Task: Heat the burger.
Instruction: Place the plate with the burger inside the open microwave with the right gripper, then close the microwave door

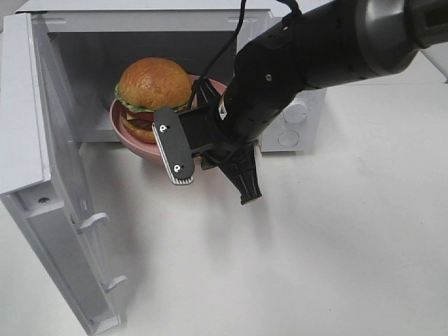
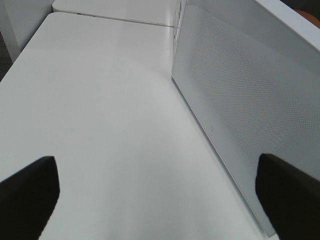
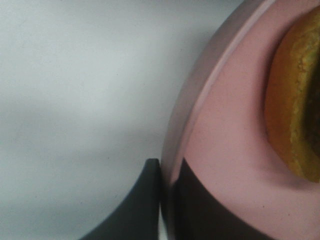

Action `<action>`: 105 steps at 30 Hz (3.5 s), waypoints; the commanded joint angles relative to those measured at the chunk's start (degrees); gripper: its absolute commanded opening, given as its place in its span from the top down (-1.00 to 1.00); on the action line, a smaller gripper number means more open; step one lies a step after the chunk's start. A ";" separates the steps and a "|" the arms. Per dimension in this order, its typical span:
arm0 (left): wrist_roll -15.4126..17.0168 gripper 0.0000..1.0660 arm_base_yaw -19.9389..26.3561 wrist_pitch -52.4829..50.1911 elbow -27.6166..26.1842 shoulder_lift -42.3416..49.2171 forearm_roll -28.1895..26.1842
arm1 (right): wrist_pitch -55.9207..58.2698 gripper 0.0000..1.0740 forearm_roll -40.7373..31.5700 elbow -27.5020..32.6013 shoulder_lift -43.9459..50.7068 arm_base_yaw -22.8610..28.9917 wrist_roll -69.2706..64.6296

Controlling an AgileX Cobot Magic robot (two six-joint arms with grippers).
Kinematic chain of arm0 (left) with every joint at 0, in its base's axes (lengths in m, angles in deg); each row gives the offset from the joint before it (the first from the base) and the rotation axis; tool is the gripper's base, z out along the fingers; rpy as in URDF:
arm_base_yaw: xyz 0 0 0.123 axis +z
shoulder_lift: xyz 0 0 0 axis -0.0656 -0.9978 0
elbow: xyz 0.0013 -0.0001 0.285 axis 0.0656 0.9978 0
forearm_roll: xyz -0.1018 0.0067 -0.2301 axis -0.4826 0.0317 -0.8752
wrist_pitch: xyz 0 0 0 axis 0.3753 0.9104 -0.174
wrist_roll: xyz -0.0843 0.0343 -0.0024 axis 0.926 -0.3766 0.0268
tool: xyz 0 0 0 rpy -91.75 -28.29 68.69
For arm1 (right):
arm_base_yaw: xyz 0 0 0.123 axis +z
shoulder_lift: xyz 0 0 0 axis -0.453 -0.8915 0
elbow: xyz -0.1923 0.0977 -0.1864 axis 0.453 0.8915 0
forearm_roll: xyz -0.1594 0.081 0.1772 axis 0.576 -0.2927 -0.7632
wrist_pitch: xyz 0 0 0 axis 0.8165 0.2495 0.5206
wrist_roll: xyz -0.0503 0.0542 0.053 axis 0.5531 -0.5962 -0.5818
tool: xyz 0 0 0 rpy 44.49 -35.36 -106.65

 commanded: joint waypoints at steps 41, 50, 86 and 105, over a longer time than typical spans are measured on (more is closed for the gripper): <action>0.06 -0.87 0.11 -0.52 0.11 0.92 -0.52 | 9.00 1.00 6.42 -34.43 -19.54 0.06 -11.63; 0.06 -0.87 0.11 -0.52 0.11 0.92 -0.34 | 9.11 1.00 6.76 -39.36 -22.52 -0.57 -12.66; 0.06 -0.87 0.11 -0.52 0.11 0.92 -0.34 | 6.53 -0.04 7.56 -39.13 -24.29 -1.72 -14.21; 0.06 -0.87 0.11 -0.52 0.11 0.92 -0.34 | -3.27 -0.42 7.05 -26.47 -16.62 -1.09 -17.19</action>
